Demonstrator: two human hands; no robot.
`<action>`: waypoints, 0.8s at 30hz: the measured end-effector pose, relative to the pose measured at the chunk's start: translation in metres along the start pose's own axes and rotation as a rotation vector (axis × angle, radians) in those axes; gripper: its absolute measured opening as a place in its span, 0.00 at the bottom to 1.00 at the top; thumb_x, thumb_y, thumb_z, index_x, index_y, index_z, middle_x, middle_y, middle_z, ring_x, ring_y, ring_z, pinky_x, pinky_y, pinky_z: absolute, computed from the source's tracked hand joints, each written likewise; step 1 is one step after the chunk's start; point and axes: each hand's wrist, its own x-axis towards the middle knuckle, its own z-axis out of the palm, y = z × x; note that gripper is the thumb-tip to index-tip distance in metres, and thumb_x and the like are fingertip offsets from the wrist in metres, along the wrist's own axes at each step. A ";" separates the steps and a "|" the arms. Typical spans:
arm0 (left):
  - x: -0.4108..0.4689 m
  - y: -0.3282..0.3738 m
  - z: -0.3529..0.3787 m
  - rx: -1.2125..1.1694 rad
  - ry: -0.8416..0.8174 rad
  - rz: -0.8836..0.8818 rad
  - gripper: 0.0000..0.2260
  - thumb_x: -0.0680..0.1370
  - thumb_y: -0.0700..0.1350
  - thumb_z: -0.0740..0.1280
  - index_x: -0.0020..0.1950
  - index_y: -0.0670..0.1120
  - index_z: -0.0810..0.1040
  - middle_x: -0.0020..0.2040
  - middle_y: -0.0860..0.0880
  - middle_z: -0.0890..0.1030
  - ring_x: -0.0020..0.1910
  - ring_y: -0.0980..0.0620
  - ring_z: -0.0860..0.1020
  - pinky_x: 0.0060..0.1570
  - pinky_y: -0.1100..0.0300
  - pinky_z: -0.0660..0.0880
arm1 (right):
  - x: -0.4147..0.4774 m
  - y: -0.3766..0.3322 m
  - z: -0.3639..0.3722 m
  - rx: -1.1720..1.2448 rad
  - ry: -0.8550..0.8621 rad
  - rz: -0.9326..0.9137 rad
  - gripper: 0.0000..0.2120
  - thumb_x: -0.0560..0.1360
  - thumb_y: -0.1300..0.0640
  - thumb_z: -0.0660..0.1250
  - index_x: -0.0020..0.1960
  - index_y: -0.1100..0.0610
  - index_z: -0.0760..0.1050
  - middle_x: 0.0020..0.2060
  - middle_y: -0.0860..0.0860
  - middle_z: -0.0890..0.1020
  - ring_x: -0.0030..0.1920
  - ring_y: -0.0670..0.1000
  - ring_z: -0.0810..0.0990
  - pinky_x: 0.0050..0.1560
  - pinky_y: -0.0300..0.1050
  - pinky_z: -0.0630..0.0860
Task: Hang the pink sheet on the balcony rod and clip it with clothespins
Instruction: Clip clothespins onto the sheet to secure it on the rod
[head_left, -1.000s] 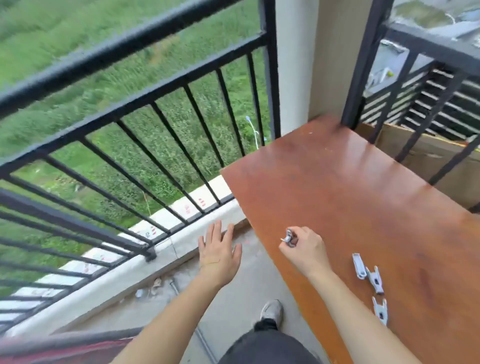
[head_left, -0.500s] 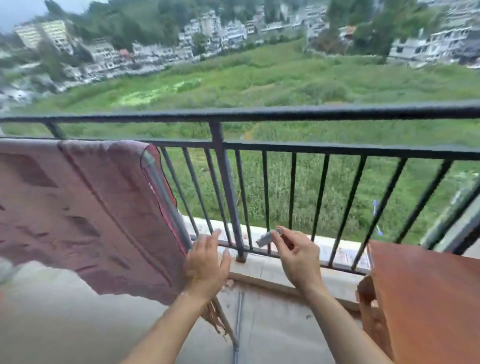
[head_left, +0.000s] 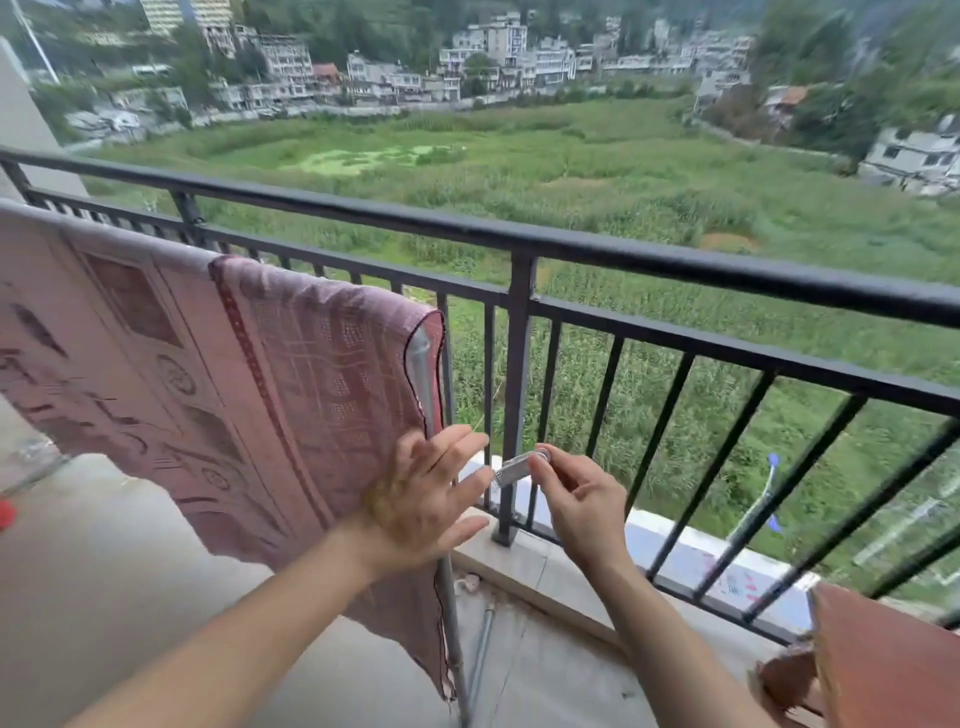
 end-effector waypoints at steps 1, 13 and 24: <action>0.006 -0.007 -0.007 0.031 -0.037 0.046 0.24 0.71 0.61 0.71 0.59 0.48 0.74 0.65 0.44 0.74 0.67 0.44 0.70 0.57 0.45 0.65 | 0.001 0.003 0.001 0.007 -0.004 0.017 0.20 0.75 0.53 0.73 0.39 0.26 0.78 0.38 0.43 0.83 0.40 0.40 0.79 0.42 0.29 0.71; 0.066 -0.018 -0.056 0.630 -0.794 0.100 0.15 0.81 0.36 0.53 0.58 0.43 0.77 0.52 0.45 0.79 0.59 0.39 0.73 0.60 0.31 0.25 | 0.006 0.024 -0.021 0.128 -0.076 0.208 0.05 0.74 0.50 0.74 0.49 0.48 0.84 0.44 0.47 0.84 0.41 0.41 0.81 0.48 0.38 0.78; 0.120 -0.013 -0.047 0.472 -1.082 -0.033 0.09 0.77 0.39 0.65 0.39 0.51 0.73 0.48 0.53 0.83 0.47 0.49 0.80 0.46 0.55 0.61 | -0.005 0.038 -0.040 0.362 -0.277 0.317 0.10 0.68 0.61 0.75 0.48 0.54 0.81 0.39 0.46 0.87 0.41 0.45 0.86 0.43 0.41 0.80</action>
